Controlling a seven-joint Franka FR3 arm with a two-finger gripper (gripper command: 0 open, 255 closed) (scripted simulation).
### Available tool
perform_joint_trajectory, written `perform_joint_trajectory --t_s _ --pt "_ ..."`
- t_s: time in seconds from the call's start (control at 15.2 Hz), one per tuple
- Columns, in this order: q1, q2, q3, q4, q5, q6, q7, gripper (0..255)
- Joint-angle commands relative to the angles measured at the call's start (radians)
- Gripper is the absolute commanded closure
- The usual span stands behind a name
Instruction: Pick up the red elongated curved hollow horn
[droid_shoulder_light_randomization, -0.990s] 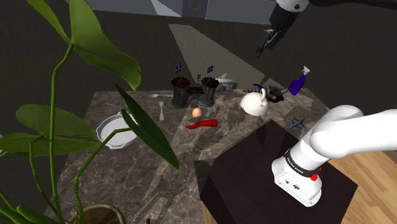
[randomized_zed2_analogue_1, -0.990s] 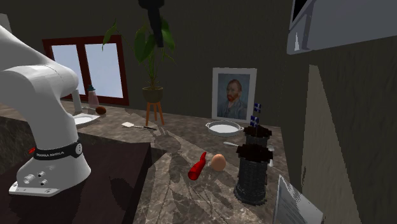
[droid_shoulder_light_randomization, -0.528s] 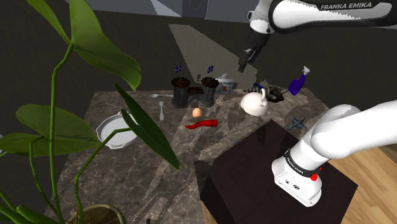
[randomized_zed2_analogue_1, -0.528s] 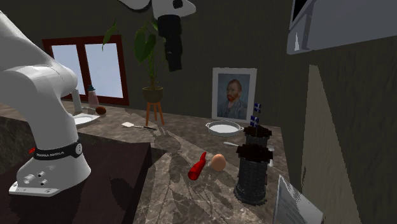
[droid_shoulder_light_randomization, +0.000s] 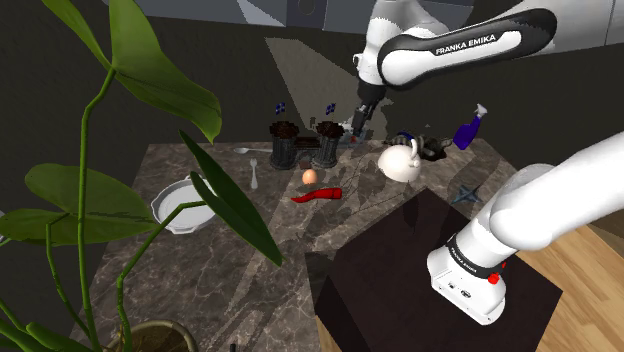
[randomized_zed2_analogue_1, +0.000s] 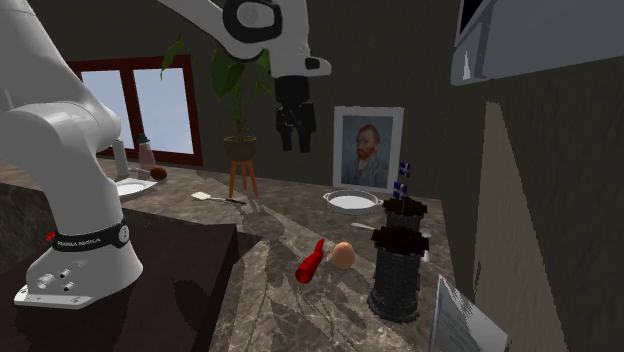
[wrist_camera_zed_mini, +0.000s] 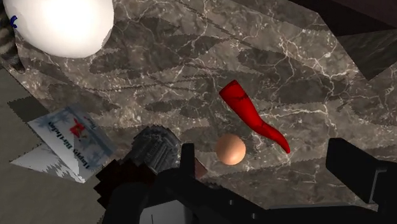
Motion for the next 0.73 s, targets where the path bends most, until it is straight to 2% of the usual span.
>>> perform_joint_trajectory --t_s 0.0,0.66 --pt "0.006 0.067 0.006 0.0 -0.013 0.051 -0.017 0" --pt "0.028 0.43 0.034 0.07 -0.127 0.249 -0.067 0"
